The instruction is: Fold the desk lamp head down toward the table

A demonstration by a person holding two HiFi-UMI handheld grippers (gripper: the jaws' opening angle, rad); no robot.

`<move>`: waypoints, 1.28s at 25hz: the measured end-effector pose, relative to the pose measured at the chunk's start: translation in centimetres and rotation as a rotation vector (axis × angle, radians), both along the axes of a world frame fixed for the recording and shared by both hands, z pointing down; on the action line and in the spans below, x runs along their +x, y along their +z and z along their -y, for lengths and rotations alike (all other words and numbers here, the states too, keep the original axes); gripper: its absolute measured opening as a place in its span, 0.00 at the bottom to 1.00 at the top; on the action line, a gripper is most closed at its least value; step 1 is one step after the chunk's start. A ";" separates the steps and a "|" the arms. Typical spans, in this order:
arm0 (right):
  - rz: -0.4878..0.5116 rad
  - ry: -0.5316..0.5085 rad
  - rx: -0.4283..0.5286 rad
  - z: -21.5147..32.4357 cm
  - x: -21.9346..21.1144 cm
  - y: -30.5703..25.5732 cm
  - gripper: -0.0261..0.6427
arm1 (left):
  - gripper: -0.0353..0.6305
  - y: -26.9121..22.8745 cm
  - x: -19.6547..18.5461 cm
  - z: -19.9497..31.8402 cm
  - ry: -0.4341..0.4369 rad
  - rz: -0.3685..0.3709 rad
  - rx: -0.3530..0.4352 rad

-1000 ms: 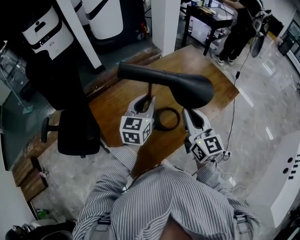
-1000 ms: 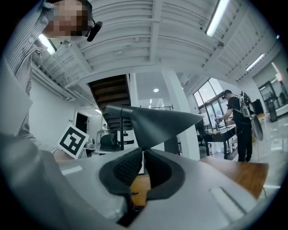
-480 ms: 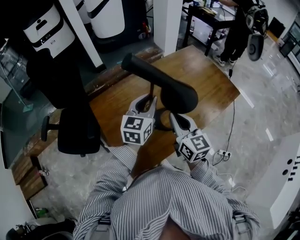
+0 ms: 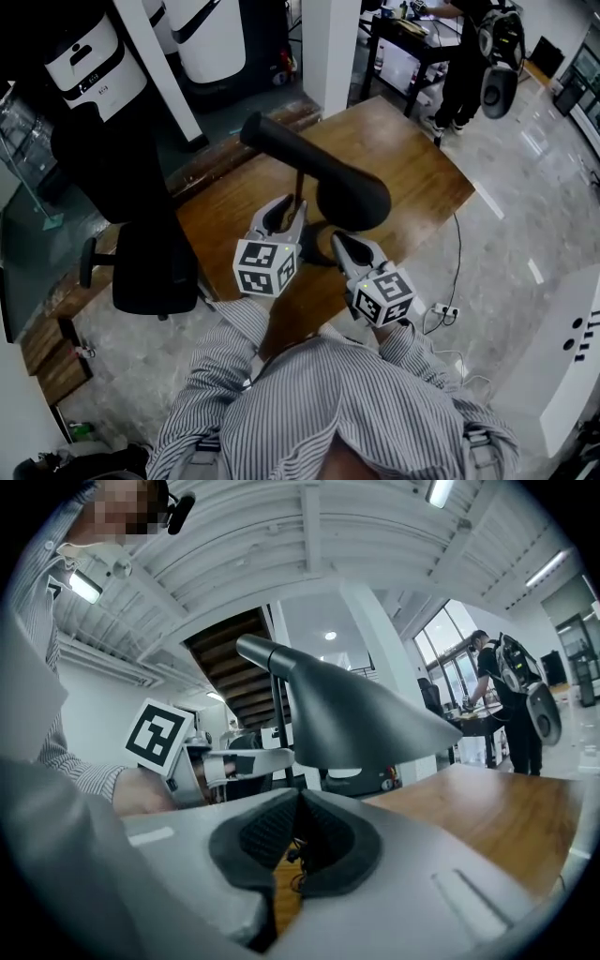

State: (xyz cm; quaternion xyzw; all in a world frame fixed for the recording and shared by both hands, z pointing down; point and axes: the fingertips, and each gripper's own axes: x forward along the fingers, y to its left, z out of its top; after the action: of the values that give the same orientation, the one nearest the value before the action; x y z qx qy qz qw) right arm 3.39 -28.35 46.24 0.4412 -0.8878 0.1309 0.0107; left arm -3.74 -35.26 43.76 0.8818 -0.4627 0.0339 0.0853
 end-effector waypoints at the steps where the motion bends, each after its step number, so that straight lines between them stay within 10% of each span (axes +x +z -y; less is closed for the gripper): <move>1: -0.005 -0.006 -0.016 -0.2 -0.1 0.4 0.04 | 0.18 0.1 -0.2 -0.4 -0.009 -0.003 0.002; 11: -0.016 -0.097 0.016 -1.6 -2.9 -1.3 0.04 | 0.06 0.4 -0.9 -5.2 -0.019 -0.113 -0.031; 32: -0.015 -0.099 0.027 -2.6 -2.9 -2.0 0.04 | 0.06 0.9 0.9 -8.1 0.029 -0.107 -0.084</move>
State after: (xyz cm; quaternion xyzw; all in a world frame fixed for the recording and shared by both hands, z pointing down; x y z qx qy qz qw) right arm 0.51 -25.78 44.22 0.3977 -0.9101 0.1150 0.0179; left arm -2.88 -27.20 44.68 0.8846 -0.4428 0.0073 0.1463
